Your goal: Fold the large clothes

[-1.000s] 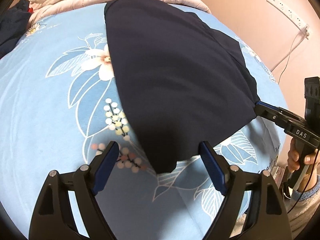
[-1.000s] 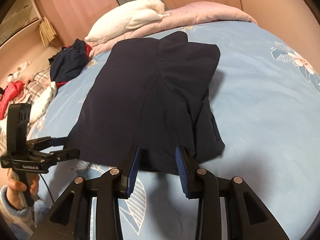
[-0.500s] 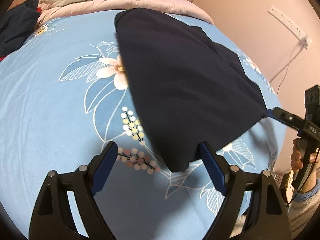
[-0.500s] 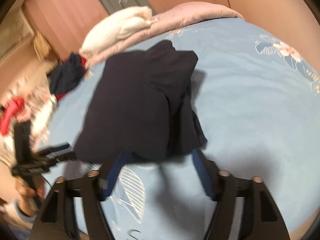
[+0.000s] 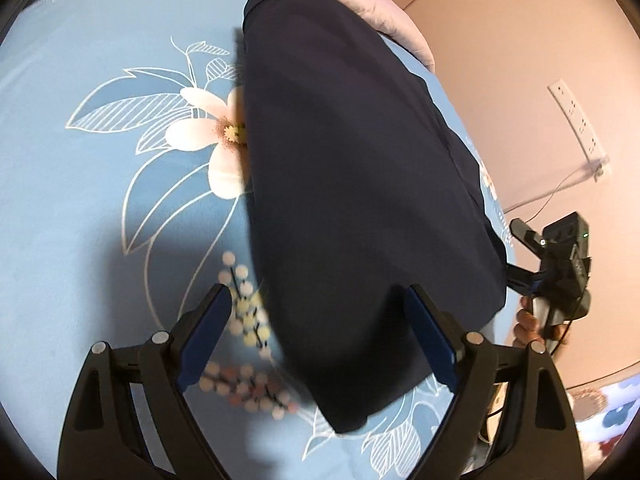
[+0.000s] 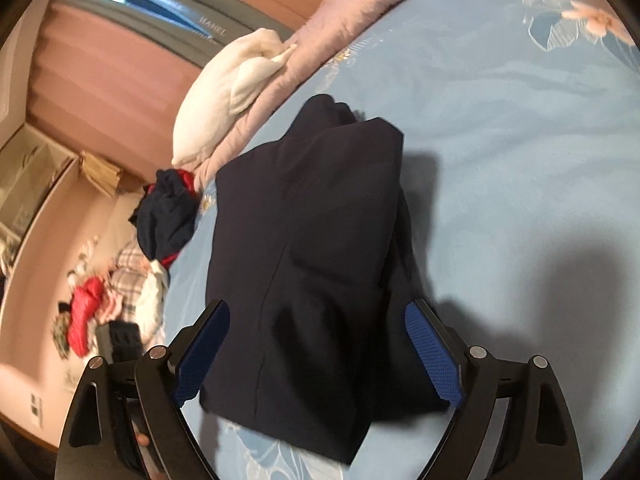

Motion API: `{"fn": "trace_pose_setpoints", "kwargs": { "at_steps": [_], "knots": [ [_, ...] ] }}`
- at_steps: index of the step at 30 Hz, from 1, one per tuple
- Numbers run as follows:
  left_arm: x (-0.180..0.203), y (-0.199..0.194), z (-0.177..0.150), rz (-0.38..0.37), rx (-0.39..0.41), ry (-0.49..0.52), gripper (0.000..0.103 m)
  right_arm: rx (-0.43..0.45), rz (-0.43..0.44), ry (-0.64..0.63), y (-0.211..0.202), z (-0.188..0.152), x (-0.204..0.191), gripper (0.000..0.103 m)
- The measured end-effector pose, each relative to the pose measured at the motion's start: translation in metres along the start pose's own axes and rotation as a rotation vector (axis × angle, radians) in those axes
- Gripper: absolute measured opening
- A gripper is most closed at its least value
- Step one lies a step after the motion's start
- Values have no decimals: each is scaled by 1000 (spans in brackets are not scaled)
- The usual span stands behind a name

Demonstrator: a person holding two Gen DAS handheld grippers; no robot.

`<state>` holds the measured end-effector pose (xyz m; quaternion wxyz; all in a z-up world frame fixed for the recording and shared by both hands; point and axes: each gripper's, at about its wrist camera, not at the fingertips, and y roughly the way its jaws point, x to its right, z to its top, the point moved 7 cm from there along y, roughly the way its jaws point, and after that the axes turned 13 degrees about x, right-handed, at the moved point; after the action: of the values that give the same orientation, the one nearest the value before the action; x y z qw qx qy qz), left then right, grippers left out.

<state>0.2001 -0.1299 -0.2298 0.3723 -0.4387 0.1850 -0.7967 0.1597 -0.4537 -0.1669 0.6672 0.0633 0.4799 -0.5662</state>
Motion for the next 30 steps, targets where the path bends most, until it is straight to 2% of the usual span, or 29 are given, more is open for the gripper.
{"fn": "trace_pose_setpoints", "kwargs": {
  "at_steps": [5, 9, 14, 17, 19, 23, 30],
  "knots": [
    [-4, 17, 10, -77, -34, -86, 88, -33, -10, 12, 11, 3, 11, 90],
    [-4, 27, 21, -126, -32, -132, 89, -57, 4, 28, 20, 7, 17, 90],
    [-5, 35, 30, -185, -39, -191, 98, -100, 35, 45, 33, 14, 21, 92],
    [-4, 38, 33, -185, -55, -167, 99, -137, 41, 45, 40, 17, 22, 94],
    [-1, 40, 34, -192, -70, -151, 100, -175, 49, 45, 46, 17, 19, 100],
    [4, 45, 34, -209, -84, -140, 102, -220, 46, -10, 59, 16, 12, 101],
    [7, 49, 30, -209, -96, -128, 102, -261, 98, -84, 75, 10, -1, 101]
  ]
}}
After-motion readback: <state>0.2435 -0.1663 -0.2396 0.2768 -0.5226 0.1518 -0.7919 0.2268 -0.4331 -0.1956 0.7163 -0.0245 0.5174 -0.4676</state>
